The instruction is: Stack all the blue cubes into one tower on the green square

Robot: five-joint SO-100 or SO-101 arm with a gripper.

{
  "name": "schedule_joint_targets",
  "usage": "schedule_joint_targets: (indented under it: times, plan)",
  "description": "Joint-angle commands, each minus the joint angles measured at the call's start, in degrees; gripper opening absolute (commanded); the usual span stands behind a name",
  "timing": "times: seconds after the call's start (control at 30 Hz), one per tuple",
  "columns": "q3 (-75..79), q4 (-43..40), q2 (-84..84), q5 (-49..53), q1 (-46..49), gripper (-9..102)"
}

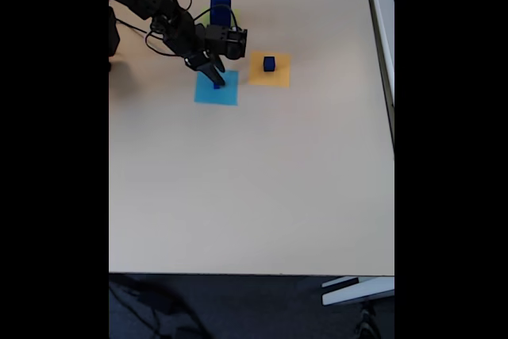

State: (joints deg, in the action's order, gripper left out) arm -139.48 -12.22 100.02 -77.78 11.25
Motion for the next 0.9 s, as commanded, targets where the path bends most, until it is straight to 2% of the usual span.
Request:
schedule_joint_targets:
  times: [0.0, 0.23, 0.5, 0.87]
  plan:
    - [3.3, -0.3, 1.1, -1.7, -1.1, 16]
    - [7.7, -1.1, 0.1, 0.0, -0.4, 22]
    - [18.8, -7.6, -2.6, 0.7, -1.4, 29]
    - [25.6, -4.4, -11.7, -2.1, -5.9, 28]
